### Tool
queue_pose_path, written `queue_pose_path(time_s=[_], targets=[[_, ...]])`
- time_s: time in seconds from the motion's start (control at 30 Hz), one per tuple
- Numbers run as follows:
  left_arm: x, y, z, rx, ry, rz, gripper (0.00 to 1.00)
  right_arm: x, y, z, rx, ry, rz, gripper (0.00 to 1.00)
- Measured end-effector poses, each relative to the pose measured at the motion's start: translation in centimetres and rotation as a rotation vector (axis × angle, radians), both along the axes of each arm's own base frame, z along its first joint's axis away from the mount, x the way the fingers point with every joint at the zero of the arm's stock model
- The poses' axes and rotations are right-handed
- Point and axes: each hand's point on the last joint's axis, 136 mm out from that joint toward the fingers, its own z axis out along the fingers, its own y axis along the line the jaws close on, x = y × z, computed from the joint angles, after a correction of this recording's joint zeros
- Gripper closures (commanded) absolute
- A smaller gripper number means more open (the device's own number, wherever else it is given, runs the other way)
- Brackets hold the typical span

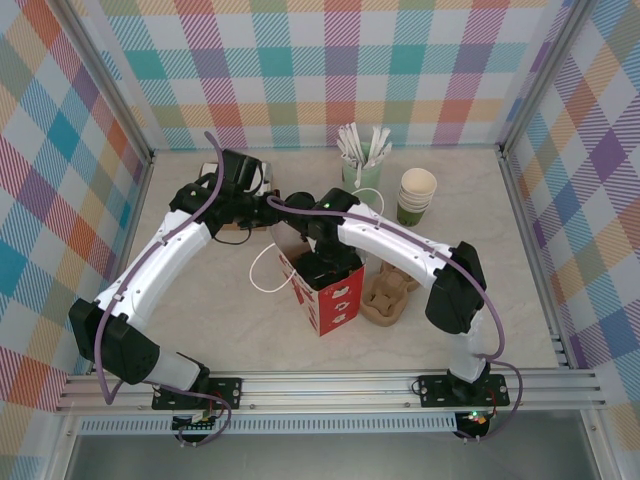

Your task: Pack the takeout coffee

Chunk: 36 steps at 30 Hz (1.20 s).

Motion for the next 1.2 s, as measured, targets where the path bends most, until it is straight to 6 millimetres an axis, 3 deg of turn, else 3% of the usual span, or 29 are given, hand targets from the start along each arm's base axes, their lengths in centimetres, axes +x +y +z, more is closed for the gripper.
queue_pose_path(time_s=[1.2], targets=[[0.4,-0.1,0.0,-0.003,0.005,0.01,0.96,-0.2,-0.5,-2.9,0.008,-0.02,0.023,0.26]])
